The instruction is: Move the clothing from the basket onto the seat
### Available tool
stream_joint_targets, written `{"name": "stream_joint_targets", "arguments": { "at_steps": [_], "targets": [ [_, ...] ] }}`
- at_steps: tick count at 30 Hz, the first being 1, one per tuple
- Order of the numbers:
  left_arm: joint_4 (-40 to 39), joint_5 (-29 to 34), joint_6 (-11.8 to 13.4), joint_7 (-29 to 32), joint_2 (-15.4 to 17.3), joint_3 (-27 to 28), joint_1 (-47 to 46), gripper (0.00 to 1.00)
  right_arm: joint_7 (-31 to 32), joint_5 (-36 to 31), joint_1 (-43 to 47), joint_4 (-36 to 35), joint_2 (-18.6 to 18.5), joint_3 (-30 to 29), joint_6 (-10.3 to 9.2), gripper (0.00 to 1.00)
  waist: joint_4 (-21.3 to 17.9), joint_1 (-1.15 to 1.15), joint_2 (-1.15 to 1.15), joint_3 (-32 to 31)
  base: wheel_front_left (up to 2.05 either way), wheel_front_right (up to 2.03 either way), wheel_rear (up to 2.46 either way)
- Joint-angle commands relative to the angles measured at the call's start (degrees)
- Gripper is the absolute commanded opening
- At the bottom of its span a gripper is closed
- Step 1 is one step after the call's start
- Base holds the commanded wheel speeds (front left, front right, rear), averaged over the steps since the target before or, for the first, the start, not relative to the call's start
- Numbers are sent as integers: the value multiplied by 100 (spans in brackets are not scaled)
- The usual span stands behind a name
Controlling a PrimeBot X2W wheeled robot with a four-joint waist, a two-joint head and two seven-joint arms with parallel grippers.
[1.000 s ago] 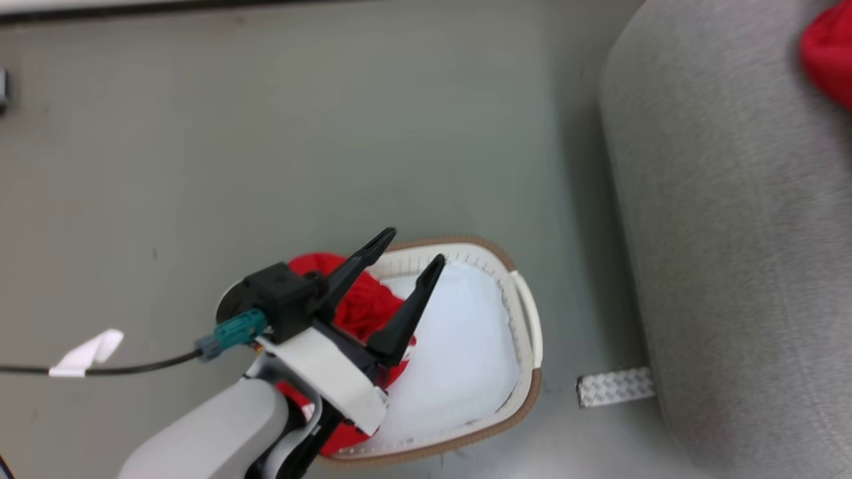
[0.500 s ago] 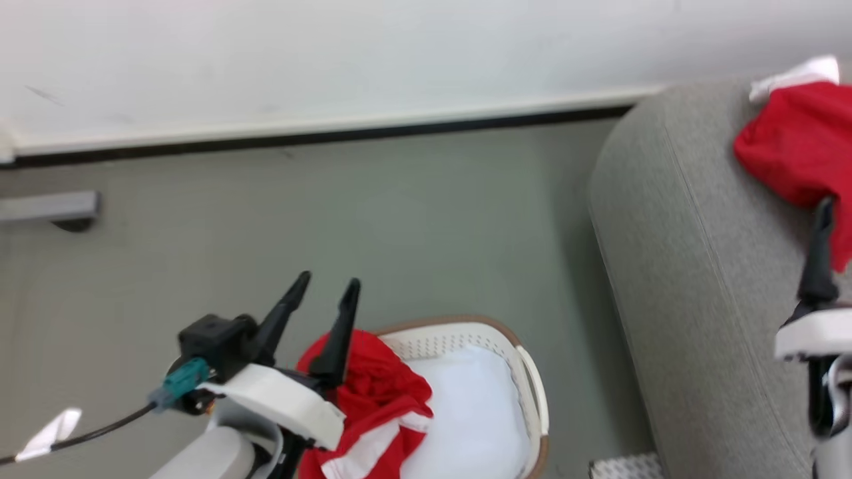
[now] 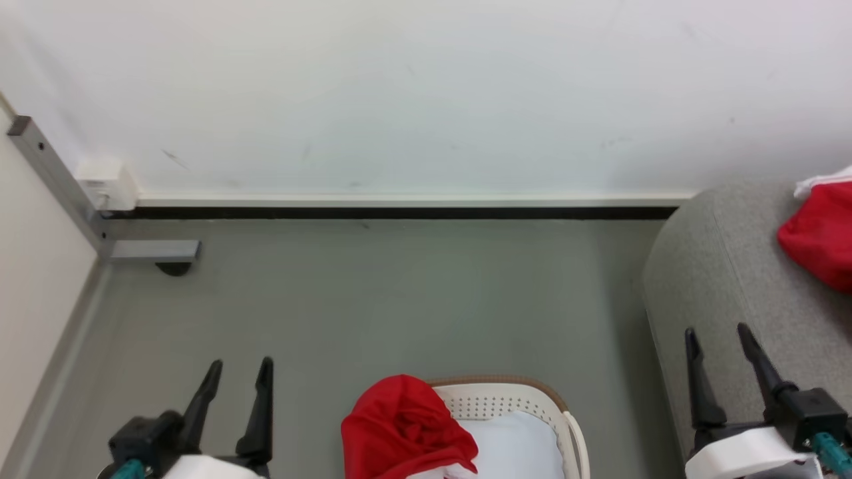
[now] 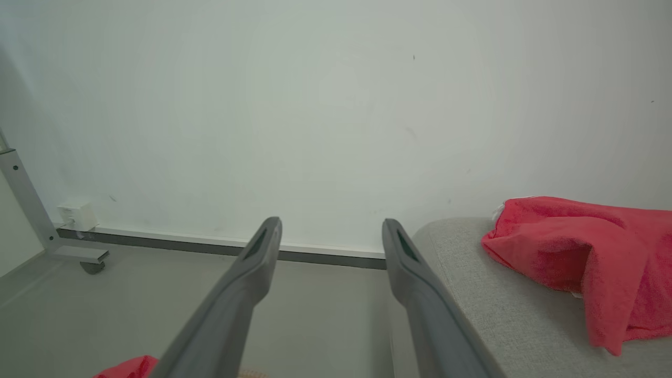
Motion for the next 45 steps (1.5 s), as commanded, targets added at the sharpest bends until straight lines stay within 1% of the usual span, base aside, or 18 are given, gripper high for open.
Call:
{"name": "stream_joint_targets", "arguments": {
  "at_steps": [1, 4, 10, 14, 20, 27, 31, 34, 40, 42, 45],
  "targets": [
    [58, 206, -133, -2, -87, 225, 184, 100, 6, 73, 175, -43, -24, 109, -13, 100, 170, 2, 0, -184, 0, 0, 0],
    [119, 502, -413, -2, -299, 572, 444, 100, 6, 254, 352, -18, -23, 300, -14, 100, 246, 2, 0, -289, 0, 0, 0],
    [250, 913, -887, -2, -680, 1198, 710, 100, 6, 467, 569, 149, -24, 468, -14, 100, 338, 2, 0, -391, 0, 0, 0],
    [371, 1178, -1134, -3, -896, 1483, 715, 100, 6, 553, 648, 227, -24, 544, -14, 100, 337, 2, 0, -392, 0, 0, 0],
    [497, 1436, -1390, -3, -1127, 1760, 677, 100, 6, 575, 585, 309, -23, 592, -14, 100, 261, 2, 0, -383, 0, 0, 0],
    [589, 1627, -1543, -3, -1283, 1917, 643, 100, 6, 523, 500, 305, -22, 538, -14, 100, 136, 2, 0, -331, 0, 0, 0],
    [631, 1690, -1583, -3, -1317, 1893, 585, 100, 6, 503, 464, 283, -21, 537, -14, 100, 57, 2, 0, -269, 0, 0, 0],
    [749, 1780, -1627, -3, -1324, 1773, 463, 100, 6, 451, 389, 249, -23, 515, -14, 100, -25, 2, 0, -156, 0, 0, 0],
    [1330, 1943, -1662, 38, -1174, 1213, -138, 100, 6, 378, 157, 110, -23, 426, -14, 100, -204, 2, 0, 349, 0, 0, 0],
    [1563, 2012, -1670, 144, -1108, 1004, -442, 100, 6, 379, 25, 38, -20, 394, -14, 100, -268, 2, 0, 595, 0, 0, 0],
    [1891, 2275, -1673, 356, -996, 589, -969, 100, 6, 362, -211, -110, -20, 349, -14, 100, -364, 2, 0, 1080, 0, 0, 0]
  ]
}}
